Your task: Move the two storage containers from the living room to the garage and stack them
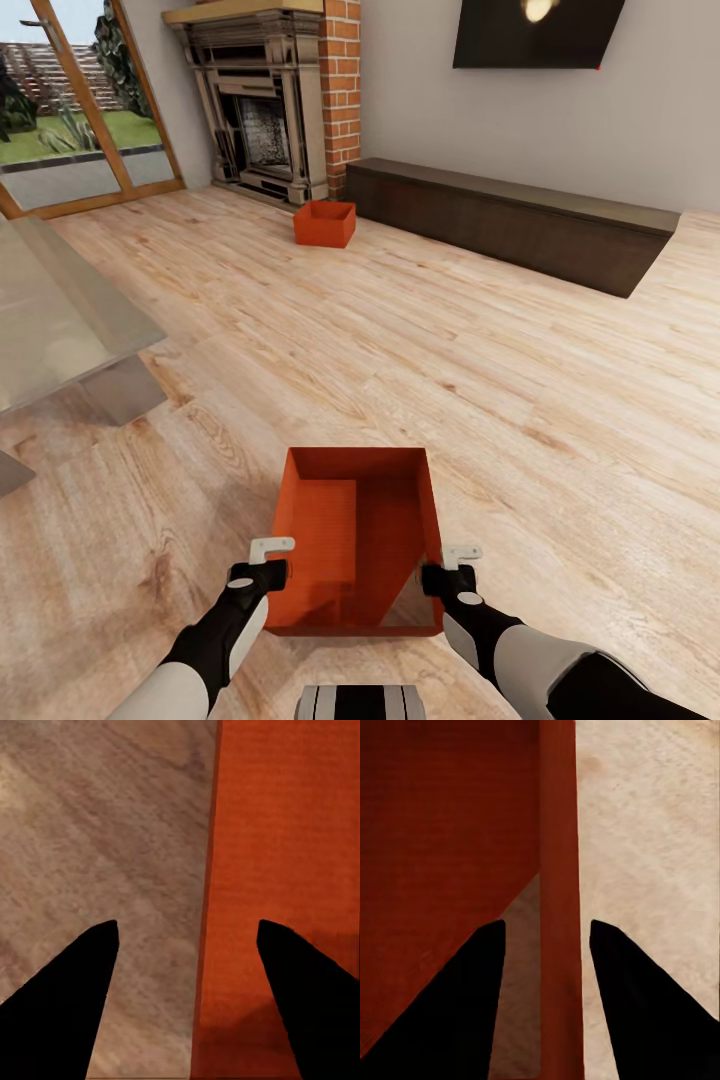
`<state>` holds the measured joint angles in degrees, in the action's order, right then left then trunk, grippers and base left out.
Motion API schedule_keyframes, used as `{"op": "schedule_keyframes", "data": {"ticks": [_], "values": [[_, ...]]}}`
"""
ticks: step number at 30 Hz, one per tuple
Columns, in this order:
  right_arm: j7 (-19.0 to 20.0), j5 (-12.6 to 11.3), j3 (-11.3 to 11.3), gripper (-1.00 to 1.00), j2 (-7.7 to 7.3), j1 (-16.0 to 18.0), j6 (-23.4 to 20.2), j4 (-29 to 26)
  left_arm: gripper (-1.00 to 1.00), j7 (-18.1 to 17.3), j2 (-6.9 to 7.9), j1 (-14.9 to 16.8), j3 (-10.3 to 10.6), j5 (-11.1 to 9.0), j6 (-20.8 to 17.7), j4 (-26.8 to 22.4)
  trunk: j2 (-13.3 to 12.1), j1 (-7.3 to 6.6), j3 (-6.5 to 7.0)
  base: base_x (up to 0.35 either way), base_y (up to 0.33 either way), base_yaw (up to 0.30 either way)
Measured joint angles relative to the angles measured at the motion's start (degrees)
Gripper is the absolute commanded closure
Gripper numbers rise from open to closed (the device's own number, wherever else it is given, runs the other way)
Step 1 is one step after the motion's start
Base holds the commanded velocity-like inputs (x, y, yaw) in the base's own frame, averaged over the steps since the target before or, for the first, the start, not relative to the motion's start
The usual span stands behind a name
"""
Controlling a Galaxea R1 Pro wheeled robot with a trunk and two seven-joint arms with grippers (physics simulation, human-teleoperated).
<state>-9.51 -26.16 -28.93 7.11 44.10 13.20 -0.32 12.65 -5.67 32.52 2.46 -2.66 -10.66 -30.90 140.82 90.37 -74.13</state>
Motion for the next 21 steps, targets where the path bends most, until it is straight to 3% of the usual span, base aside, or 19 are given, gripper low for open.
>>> {"op": "schedule_keyframes", "data": {"ticks": [4, 21], "values": [[0.3, 0.8, -1.0, 1.00, 0.03, 0.0, 0.5, -0.1, 1.00, -0.3, -0.06, 0.0, 0.2, -1.0, 0.1, 0.1, 0.0, 0.00, 0.00, 0.000, 0.000, 0.000], [0.2, 0.7, -0.7, 1.00, 0.01, 0.0, 0.8, -0.1, 1.00, -0.3, -0.26, 0.0, 0.1, -1.0, 0.0, -0.4, 0.0, 0.00, 0.00, 0.000, 0.000, 0.000]]}}
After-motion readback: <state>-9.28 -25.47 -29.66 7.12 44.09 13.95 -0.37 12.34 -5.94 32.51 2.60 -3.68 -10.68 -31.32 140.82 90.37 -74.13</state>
